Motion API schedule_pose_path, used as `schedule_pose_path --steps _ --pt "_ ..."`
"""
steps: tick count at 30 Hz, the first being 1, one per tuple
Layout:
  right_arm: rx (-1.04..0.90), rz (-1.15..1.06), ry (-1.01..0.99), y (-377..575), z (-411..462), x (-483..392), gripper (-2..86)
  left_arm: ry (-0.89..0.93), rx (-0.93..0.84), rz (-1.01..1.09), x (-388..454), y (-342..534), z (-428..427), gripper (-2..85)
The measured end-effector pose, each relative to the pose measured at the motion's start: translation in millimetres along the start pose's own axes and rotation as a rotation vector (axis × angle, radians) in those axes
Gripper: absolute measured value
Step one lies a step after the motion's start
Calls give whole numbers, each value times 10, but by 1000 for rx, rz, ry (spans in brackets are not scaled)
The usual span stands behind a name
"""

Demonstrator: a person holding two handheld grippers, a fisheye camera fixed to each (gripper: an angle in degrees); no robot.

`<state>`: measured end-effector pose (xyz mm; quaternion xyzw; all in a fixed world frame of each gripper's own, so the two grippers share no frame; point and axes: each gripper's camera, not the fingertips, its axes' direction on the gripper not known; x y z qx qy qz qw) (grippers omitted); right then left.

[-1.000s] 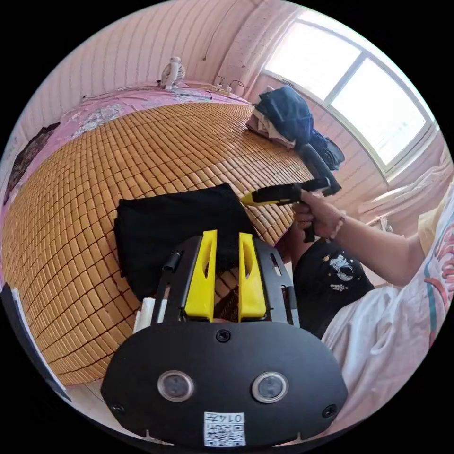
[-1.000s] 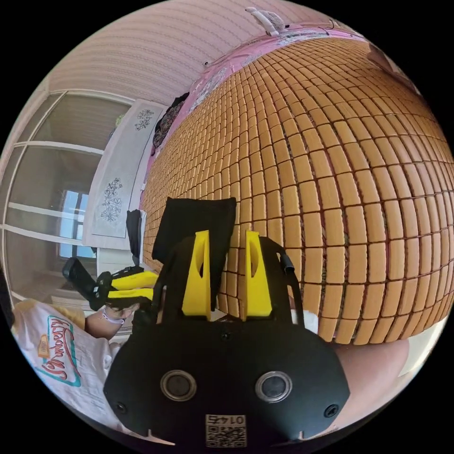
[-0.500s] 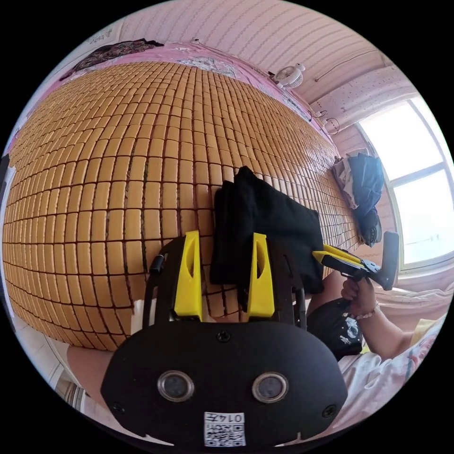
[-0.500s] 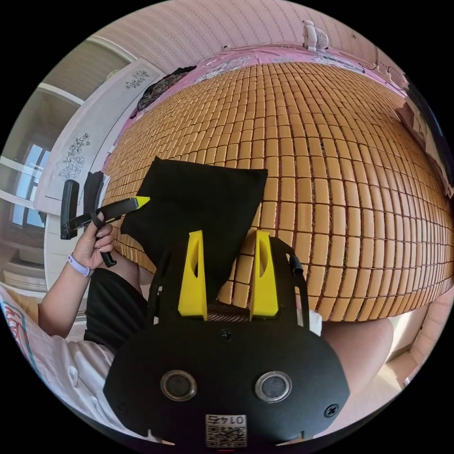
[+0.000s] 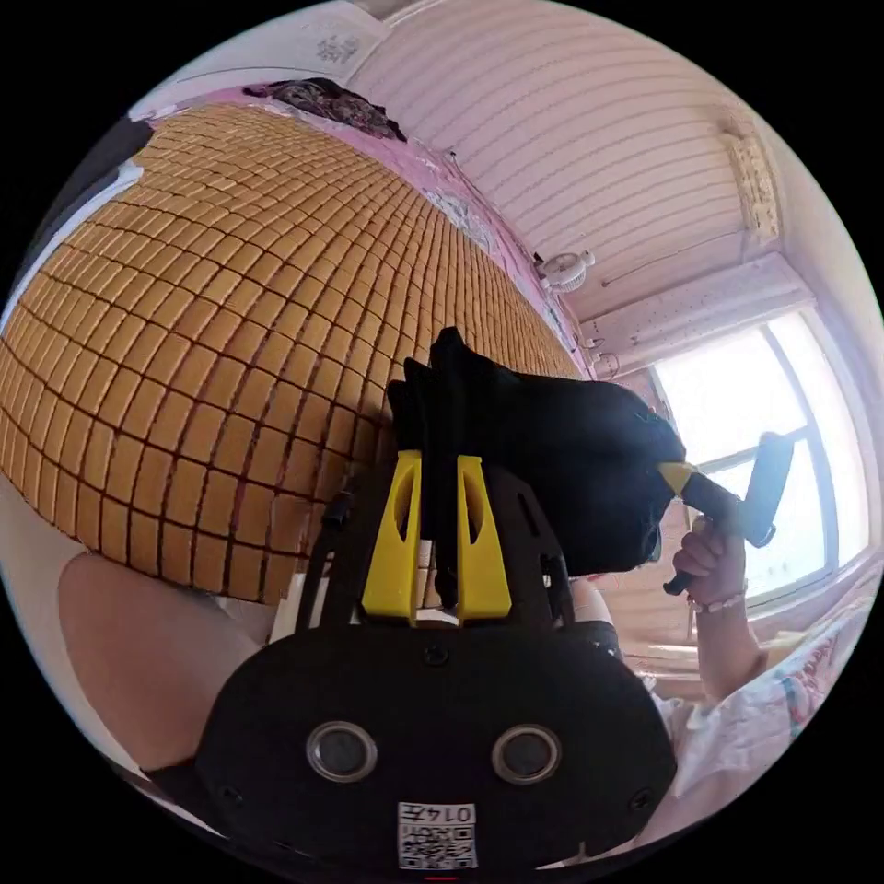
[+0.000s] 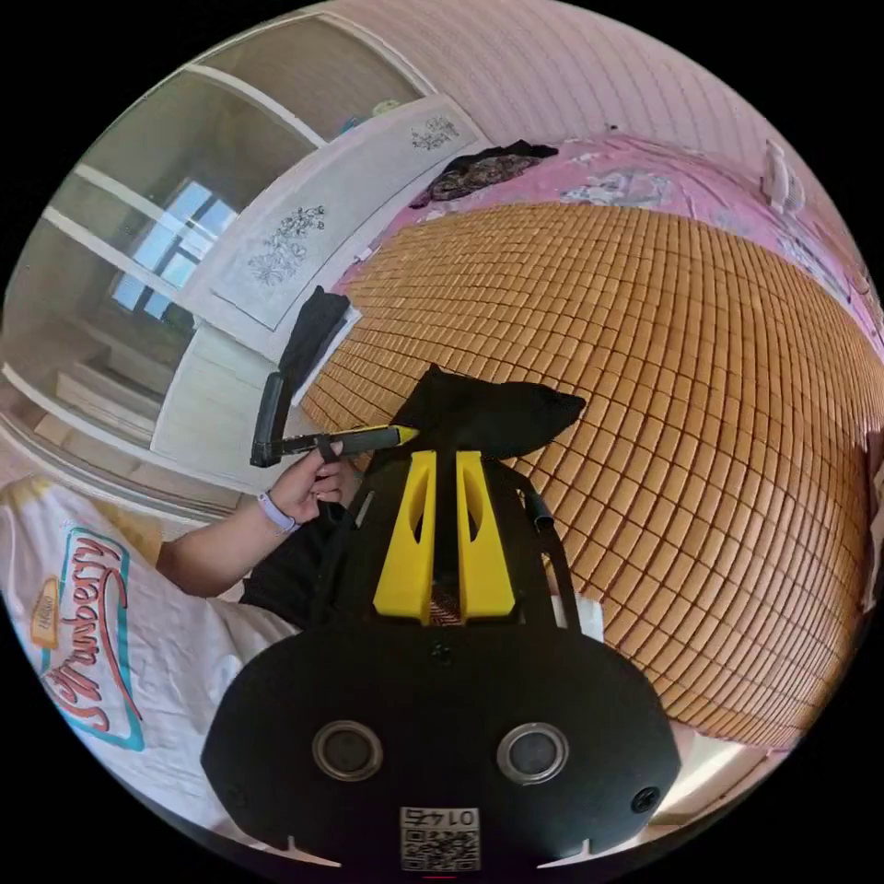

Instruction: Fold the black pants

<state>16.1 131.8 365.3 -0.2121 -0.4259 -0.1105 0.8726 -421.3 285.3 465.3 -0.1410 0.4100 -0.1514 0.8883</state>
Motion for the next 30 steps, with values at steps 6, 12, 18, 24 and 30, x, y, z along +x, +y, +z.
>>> schedule_pose_path --steps 6,12,18,24,30 --pt "-67 -616 -160 -997 337 -1616 23 -71 571 -201 -546 387 -1348 62" --pt "-123 -900 -352 -1752 792 -2772 25 -356 921 -211 -658 463 -2420 65" --pt "-98 -673 -159 -2908 1683 -2903 34 -445 893 -359 -1431 -189 -2317 86" --pt "-178 -409 -149 -2520 1971 -2122 25 -365 793 -537 -1751 447 -2048 64" --pt "-276 -169 8 -434 1077 -606 25 -392 586 -199 -659 1214 -1663 -4"
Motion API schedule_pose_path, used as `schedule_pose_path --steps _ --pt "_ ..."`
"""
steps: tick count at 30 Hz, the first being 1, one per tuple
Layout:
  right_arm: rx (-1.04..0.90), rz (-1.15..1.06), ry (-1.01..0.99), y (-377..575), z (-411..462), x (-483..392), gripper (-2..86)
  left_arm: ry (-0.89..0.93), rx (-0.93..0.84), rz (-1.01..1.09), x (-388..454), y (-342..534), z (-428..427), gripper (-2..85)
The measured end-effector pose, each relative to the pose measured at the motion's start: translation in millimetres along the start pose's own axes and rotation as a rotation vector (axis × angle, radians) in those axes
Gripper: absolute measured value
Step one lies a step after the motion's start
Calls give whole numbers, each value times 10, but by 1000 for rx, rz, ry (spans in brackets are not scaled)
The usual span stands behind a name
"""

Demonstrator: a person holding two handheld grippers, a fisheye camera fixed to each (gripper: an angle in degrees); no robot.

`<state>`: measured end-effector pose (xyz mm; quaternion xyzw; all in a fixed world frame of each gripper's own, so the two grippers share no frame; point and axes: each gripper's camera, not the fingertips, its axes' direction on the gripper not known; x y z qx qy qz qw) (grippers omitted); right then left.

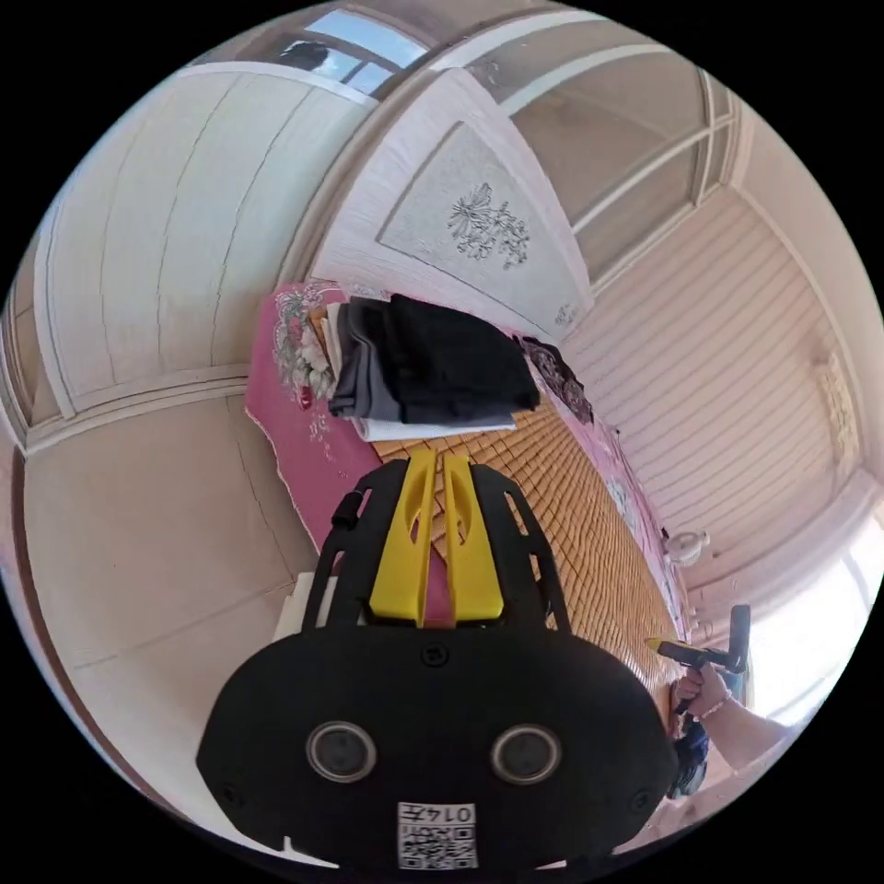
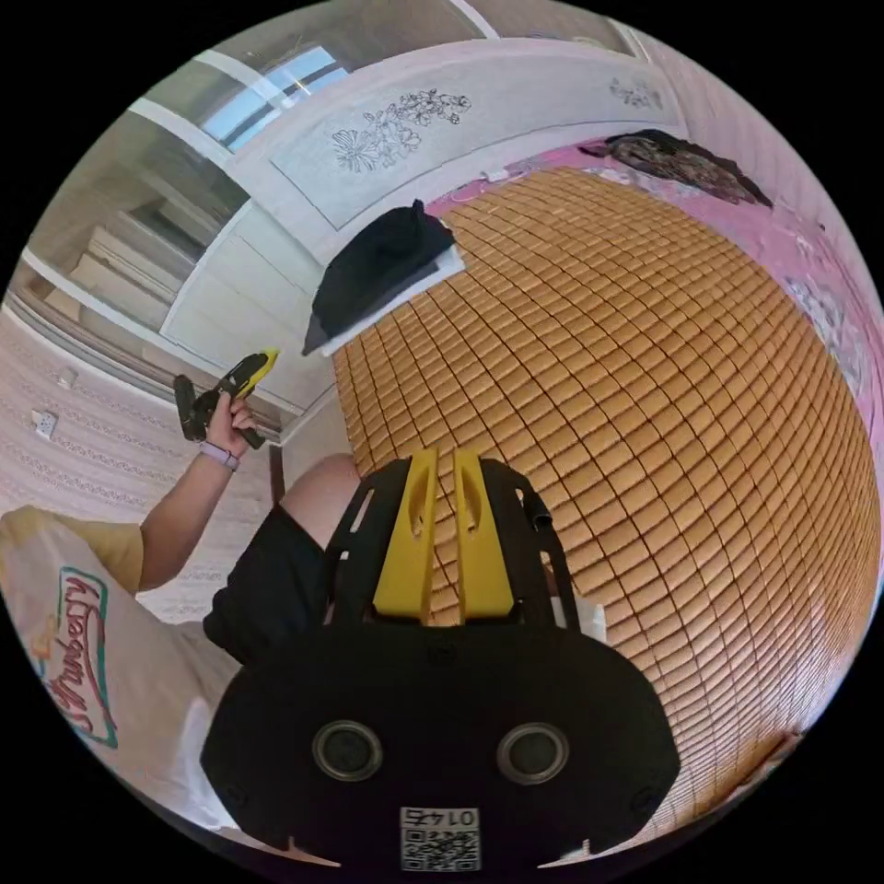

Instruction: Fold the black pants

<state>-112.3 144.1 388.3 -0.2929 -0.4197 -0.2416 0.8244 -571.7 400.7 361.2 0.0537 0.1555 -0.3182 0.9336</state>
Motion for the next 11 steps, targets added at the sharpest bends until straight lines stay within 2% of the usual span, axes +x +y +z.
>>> schedule_pose_path --steps 2,3,5,8,11 --pt "65 297 80 1224 -444 383 25 74 -66 122 400 254 -25 -7" --pt "95 372 101 1530 -579 437 25 128 -118 201 702 403 2 -8" --pt "247 628 207 2682 -1127 472 27 238 -197 335 1208 610 81 -9" --pt "410 849 363 3839 -1629 303 32 423 -300 582 2176 1003 219 -9" --pt "520 981 486 4670 -1900 125 43 655 -418 823 3167 1534 335 -7"
